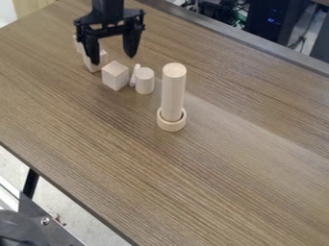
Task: Put cube on top of tower
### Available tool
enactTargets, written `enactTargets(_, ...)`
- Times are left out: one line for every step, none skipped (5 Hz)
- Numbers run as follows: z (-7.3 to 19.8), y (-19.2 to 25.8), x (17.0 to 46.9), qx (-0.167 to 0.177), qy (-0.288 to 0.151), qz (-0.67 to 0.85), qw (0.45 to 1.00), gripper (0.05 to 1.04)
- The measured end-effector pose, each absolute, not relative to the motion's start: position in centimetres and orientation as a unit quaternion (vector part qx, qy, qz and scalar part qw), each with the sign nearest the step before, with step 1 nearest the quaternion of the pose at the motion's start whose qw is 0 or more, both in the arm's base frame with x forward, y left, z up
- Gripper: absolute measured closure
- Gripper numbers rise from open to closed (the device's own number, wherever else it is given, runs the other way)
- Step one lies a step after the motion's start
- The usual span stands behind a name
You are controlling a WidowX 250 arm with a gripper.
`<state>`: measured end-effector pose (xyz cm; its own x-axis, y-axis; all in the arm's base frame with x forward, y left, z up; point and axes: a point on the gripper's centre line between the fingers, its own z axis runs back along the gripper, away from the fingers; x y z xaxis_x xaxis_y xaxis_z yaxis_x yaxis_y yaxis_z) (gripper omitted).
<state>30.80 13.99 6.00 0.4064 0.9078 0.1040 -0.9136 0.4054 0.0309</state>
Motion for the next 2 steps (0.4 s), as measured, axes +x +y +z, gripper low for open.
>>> enactTargets(4.92, 13.69, 30.50, 0.054, -0.028, 0.543, 0.837, 0.084)
enactTargets(4.61, 12.99, 30.45, 0.058, -0.027, 0.550, 0.833, 0.085)
